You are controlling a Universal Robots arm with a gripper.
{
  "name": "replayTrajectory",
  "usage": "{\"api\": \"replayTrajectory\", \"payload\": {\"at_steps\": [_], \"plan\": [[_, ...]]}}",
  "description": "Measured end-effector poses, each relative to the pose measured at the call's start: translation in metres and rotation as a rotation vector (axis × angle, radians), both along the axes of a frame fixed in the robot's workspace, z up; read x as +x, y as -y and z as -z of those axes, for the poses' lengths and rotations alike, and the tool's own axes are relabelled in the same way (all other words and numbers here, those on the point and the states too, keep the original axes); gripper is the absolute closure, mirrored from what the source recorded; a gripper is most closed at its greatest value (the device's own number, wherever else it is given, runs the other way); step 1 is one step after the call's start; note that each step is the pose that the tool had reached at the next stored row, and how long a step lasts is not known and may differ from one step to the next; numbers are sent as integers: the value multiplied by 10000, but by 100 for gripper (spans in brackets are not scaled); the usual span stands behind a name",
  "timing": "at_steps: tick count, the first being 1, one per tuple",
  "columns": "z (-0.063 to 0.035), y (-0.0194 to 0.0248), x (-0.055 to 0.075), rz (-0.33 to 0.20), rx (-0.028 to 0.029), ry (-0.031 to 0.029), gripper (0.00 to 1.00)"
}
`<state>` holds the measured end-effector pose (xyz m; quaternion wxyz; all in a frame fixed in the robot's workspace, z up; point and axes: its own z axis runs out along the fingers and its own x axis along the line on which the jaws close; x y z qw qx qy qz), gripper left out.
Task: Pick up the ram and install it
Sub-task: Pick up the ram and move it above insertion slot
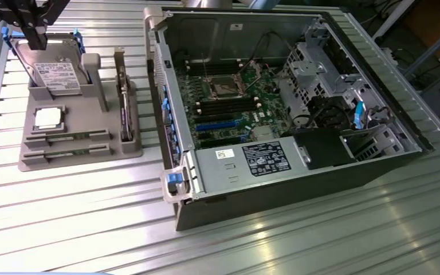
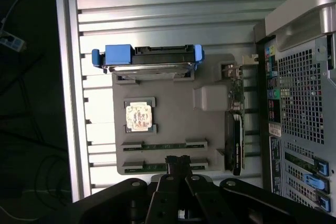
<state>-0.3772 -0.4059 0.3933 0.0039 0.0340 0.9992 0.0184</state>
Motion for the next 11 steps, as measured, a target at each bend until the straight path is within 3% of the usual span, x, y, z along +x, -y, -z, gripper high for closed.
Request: {"api": "replayTrajectory", "payload": {"at_steps": [6, 11], "plan": [[47, 0, 0, 0, 0, -1, 89], [190, 0, 0, 0, 0, 0, 89]]}}
